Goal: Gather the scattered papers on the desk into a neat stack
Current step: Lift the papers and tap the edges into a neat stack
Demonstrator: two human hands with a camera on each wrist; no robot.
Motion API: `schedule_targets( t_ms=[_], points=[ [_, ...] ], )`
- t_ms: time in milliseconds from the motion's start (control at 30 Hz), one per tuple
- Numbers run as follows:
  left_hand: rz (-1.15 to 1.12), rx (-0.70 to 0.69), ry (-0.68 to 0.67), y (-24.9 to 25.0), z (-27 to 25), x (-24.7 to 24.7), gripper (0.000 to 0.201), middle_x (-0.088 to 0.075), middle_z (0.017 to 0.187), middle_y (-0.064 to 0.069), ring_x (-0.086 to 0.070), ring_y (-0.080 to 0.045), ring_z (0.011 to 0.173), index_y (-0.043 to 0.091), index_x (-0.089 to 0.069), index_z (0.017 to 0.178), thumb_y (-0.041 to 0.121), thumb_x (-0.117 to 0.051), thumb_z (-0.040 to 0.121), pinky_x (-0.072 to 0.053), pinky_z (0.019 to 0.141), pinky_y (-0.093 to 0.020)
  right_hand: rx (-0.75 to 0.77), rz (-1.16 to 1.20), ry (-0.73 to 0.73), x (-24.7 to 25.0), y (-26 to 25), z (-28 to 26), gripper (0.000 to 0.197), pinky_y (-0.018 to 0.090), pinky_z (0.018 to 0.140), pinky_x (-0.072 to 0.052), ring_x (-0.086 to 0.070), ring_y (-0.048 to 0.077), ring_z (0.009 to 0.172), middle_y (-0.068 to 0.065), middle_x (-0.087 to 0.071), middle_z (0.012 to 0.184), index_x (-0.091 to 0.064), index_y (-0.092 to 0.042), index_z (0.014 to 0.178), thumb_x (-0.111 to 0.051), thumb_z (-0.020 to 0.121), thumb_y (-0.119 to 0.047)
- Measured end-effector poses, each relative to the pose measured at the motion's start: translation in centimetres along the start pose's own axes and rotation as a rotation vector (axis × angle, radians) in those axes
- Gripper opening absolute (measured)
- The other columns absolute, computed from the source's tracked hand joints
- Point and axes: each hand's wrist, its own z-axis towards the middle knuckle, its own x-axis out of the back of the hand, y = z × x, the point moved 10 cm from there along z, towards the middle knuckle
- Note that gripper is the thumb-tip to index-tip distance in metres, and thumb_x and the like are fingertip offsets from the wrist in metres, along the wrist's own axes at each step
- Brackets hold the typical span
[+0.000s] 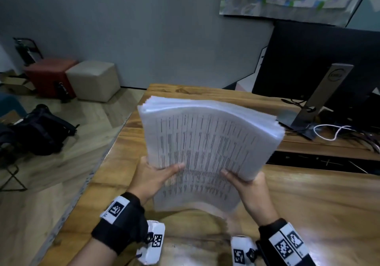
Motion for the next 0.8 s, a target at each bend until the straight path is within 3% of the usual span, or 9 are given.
schedule_targets(
  t_ms=[67, 133, 267, 333, 400, 500, 667, 733, 800],
  points=[
    [-0.059, -0.068, 0.011, 1.6, 0.3, 0.0, 0.037, -0.08, 0.086, 0.015, -0.076, -0.002, 0.087, 0.021, -0.073, 0.093, -0.01, -0.079, 0.074, -0.058, 0.073, -0.015, 0.079, 0.037, 0.003, 0.3, -1.6, 0.0, 0.033, 0.017, 0.072, -0.057, -0.07, 0.001, 0.091, -0.017, -0.076, 0.093, -0.067, -0.019, 0.098, -0.07, 0.081, 0.009],
    [-0.077, -0.035, 0.002, -0.2, 0.4, -0.2, 0.037, -0.081, 0.087, 0.012, -0.076, -0.005, 0.088, 0.019, -0.073, 0.093, -0.012, -0.079, 0.073, -0.06, 0.073, -0.018, 0.051, 0.026, 0.004, 0.5, -0.2, -0.1, 0.032, 0.017, 0.07, -0.057, -0.07, 0.001, 0.091, -0.017, -0.076, 0.094, -0.067, -0.018, 0.1, -0.07, 0.081, 0.008],
    [0.147, 0.268, -0.098, -10.3, -0.9, -0.5, 0.035, -0.081, 0.096, 0.009, -0.076, -0.011, 0.095, 0.022, -0.076, 0.099, 0.023, -0.09, 0.066, -0.061, 0.09, -0.038, -0.212, -0.105, -0.064, 0.5, 9.6, -1.4, 0.02, 0.021, 0.073, -0.057, -0.073, 0.016, 0.096, -0.009, -0.079, 0.092, -0.073, -0.018, 0.095, -0.072, 0.084, -0.002],
    [0.173, 0.391, -0.115, -14.4, -1.7, -0.1, 0.034, -0.082, 0.096, 0.003, -0.077, -0.018, 0.095, 0.016, -0.078, 0.098, 0.026, -0.09, 0.067, -0.059, 0.092, -0.045, -0.318, -0.152, -0.086, 1.0, 14.0, -2.4, 0.015, 0.025, 0.077, -0.058, -0.073, 0.021, 0.097, -0.004, -0.079, 0.093, -0.075, -0.019, 0.092, -0.074, 0.083, -0.007],
    [0.145, 0.413, -0.078, -16.4, -2.2, 0.4, 0.021, -0.082, 0.094, -0.001, -0.077, -0.026, 0.095, 0.009, -0.078, 0.097, 0.011, -0.084, 0.077, -0.062, 0.085, -0.04, -0.377, -0.185, -0.057, 1.9, 16.6, -3.1, 0.009, 0.028, 0.079, -0.059, -0.074, 0.02, 0.096, -0.001, -0.079, 0.095, -0.075, -0.018, 0.09, -0.075, 0.082, -0.014],
    [0.115, 0.371, -0.026, -16.8, -2.9, 0.8, 0.014, -0.081, 0.086, 0.011, -0.076, -0.02, 0.089, 0.013, -0.075, 0.095, 0.004, -0.076, 0.085, -0.059, 0.069, -0.021, -0.409, -0.185, -0.02, 2.5, 18.3, -3.8, 0.009, 0.028, 0.078, -0.058, -0.075, 0.014, 0.091, -0.001, -0.079, 0.095, -0.072, -0.012, 0.096, -0.067, 0.09, -0.007],
    [0.142, 0.399, -0.009, -18.7, -4.1, 0.7, 0.022, -0.08, 0.103, 0.009, -0.074, -0.015, 0.102, 0.021, -0.071, 0.109, 0.009, -0.071, 0.091, -0.057, 0.09, -0.035, -0.461, -0.256, -0.003, 2.9, 20.7, -4.1, 0.014, 0.041, 0.09, -0.057, -0.072, 0.019, 0.1, 0.002, -0.077, 0.106, -0.07, -0.016, 0.103, -0.061, 0.095, -0.009],
    [0.158, 0.448, -0.004, -19.8, -4.7, 0.7, 0.02, -0.078, 0.109, 0.005, -0.072, -0.019, 0.106, 0.022, -0.069, 0.109, 0.011, -0.068, 0.093, -0.055, 0.097, -0.041, -0.514, -0.324, -0.051, 2.5, 22.1, -4.5, 0.014, 0.038, 0.09, -0.056, -0.072, 0.021, 0.101, 0.005, -0.076, 0.107, -0.07, -0.016, 0.102, -0.059, 0.096, -0.01],
    [0.195, 0.508, 0.005, -20.8, -5.2, 0.8, 0.015, -0.076, 0.11, 0.003, -0.072, -0.02, 0.104, 0.023, -0.066, 0.107, 0.018, -0.069, 0.093, -0.056, 0.095, -0.044, -0.566, -0.373, -0.061, 2.3, 22.7, -4.9, 0.013, 0.03, 0.084, -0.056, -0.071, 0.023, 0.101, 0.006, -0.075, 0.106, -0.069, -0.014, 0.103, -0.059, 0.096, -0.01]
  ],
)
